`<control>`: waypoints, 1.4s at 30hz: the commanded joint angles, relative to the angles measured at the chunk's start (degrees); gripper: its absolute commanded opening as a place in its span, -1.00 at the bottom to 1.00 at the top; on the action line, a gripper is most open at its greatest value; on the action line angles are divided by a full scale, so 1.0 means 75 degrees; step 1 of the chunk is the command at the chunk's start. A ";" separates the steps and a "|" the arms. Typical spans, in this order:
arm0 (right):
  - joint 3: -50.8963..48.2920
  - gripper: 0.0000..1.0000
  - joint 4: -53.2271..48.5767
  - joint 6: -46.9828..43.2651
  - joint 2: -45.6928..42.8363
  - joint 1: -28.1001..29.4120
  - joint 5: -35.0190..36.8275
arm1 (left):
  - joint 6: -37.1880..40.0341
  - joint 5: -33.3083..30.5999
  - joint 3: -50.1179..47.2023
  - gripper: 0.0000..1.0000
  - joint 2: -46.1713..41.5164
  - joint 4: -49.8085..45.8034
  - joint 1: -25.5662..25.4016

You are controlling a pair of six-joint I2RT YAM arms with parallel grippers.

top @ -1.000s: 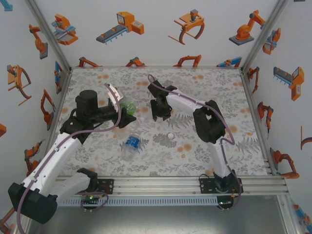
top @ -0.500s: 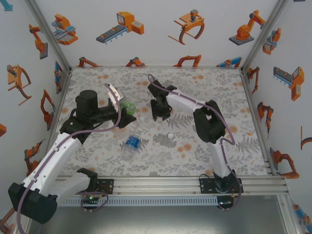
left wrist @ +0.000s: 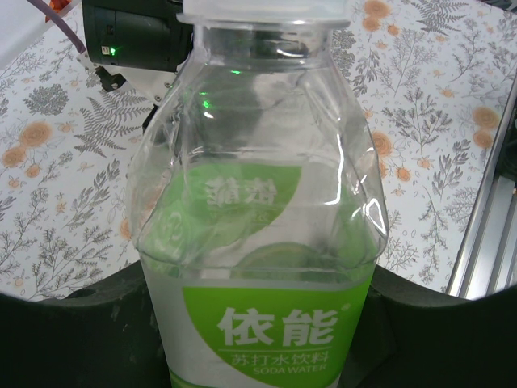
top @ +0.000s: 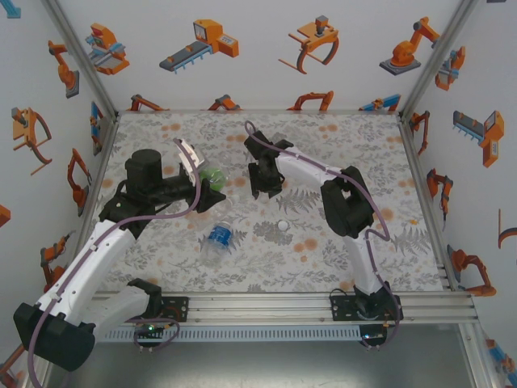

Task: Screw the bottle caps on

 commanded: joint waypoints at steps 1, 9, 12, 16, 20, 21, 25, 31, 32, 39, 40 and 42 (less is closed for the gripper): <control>0.0232 -0.11 -0.0212 -0.0036 -0.0223 0.0046 -0.0060 | 0.0143 0.0082 0.0127 -1.00 0.0006 0.0017 -0.0008; 0.0231 -0.07 -0.0255 -0.0046 -0.0134 0.0043 -0.0035 | 0.0138 0.0085 0.0129 -1.00 0.0005 0.0012 -0.0013; 0.0231 -0.06 -0.0263 -0.0058 -0.0121 0.0046 -0.0043 | 0.0143 0.0092 0.0137 -1.00 0.0003 0.0012 -0.0007; 0.0220 -0.05 -0.0287 -0.0052 -0.0074 0.0046 -0.0037 | 0.0144 0.0085 0.0134 -1.00 0.0000 0.0015 -0.0009; 0.0197 -0.05 -0.0286 -0.0056 -0.0026 0.0046 -0.0046 | 0.0138 0.0085 0.0132 -1.00 0.0004 0.0002 -0.0012; 0.0185 -0.05 -0.0265 -0.0054 -0.0015 0.0046 -0.0040 | 0.0146 0.0079 0.0138 -1.00 0.0005 0.0003 -0.0007; 0.0127 -0.05 -0.0252 -0.0058 0.0065 0.0040 -0.0024 | 0.0111 0.0092 0.0138 -1.00 0.0006 0.0012 -0.0015; 0.0003 -0.05 -0.0199 -0.0048 0.0120 0.0046 -0.0035 | 0.0097 0.0105 0.0144 -1.00 0.0023 0.0022 -0.0012; -0.0012 -0.05 -0.0186 -0.0050 0.0136 0.0046 -0.0034 | 0.0099 0.0107 0.0136 -1.00 0.0027 0.0025 -0.0017; -0.0073 -0.05 -0.0150 -0.0047 0.0185 0.0046 -0.0029 | 0.0108 0.0104 0.0137 -1.00 0.0033 0.0024 -0.0007; -0.0083 -0.05 -0.0150 -0.0044 0.0197 0.0042 -0.0029 | 0.0106 0.0107 0.0136 -1.00 0.0041 0.0024 -0.0013; -0.0090 -0.05 -0.0145 -0.0036 0.0207 0.0045 -0.0022 | 0.0108 0.0106 0.0128 -1.00 0.0043 0.0027 -0.0010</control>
